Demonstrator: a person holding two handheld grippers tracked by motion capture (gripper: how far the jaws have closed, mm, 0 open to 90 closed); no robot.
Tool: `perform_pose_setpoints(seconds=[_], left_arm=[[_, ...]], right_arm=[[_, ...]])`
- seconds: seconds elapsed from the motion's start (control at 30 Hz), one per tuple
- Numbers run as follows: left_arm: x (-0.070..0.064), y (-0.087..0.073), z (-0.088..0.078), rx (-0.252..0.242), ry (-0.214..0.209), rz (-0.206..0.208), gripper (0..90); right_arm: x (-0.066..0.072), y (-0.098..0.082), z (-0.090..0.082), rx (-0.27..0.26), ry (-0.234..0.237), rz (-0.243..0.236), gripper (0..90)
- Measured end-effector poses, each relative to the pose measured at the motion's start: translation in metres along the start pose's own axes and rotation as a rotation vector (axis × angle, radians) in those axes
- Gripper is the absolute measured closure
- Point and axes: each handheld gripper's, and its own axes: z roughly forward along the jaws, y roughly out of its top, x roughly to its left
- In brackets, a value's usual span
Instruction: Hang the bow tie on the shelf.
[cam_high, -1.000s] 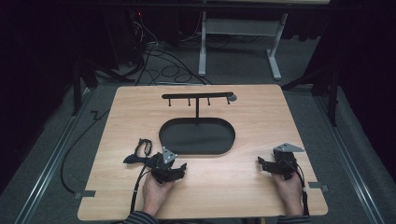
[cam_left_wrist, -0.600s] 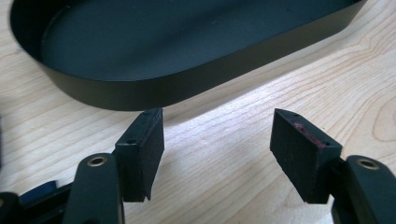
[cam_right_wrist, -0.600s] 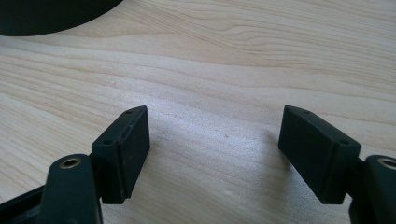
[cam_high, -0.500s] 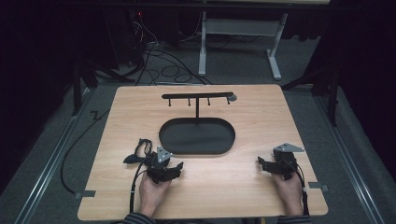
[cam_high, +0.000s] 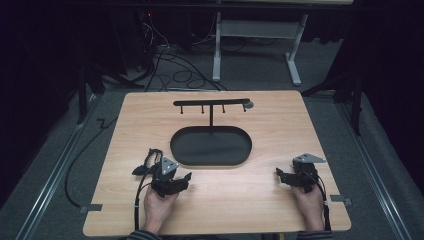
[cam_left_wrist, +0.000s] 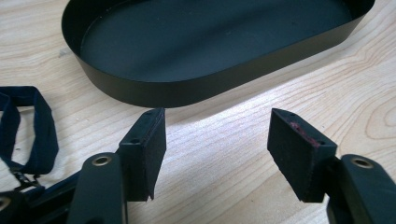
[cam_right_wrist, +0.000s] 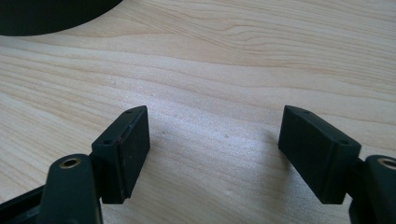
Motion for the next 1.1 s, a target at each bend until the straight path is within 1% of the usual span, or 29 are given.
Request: perform_pose_setpoints(seconds=[0.13,0.4,0.47,0.53,0.7,0.9,1.07,1.1], left_arm=[[0.002,0.001,-0.004,-0.007,0.013,0.002,38.0],[0.008,-0.002,-0.011,-0.015,0.023,-0.016,38.4],[0.009,-0.002,-0.014,-0.026,0.02,-0.024,38.5],[0.012,-0.002,-0.017,-0.03,0.024,-0.019,38.9],[0.015,-0.002,-0.022,-0.042,0.034,-0.024,40.4],[0.019,-0.001,-0.027,-0.037,0.05,-0.021,41.3],[0.024,0.0,-0.032,-0.046,0.063,-0.026,42.4],[0.025,0.001,-0.033,-0.044,0.065,-0.022,42.8]], right_arm=[[0.0,0.0,0.0,0.0,0.0,0.001,26.1],[0.0,0.0,0.0,0.0,0.001,0.0,26.1],[0.0,0.0,0.0,0.0,0.0,0.0,26.1],[0.0,0.0,0.0,0.0,0.0,0.0,26.1],[0.0,0.0,0.0,0.001,0.0,0.0,26.1],[0.0,0.0,0.0,0.001,-0.001,-0.001,26.1],[0.0,0.0,0.0,0.001,0.0,-0.001,26.1],[0.0,0.0,0.0,0.001,-0.001,-0.001,26.1]])
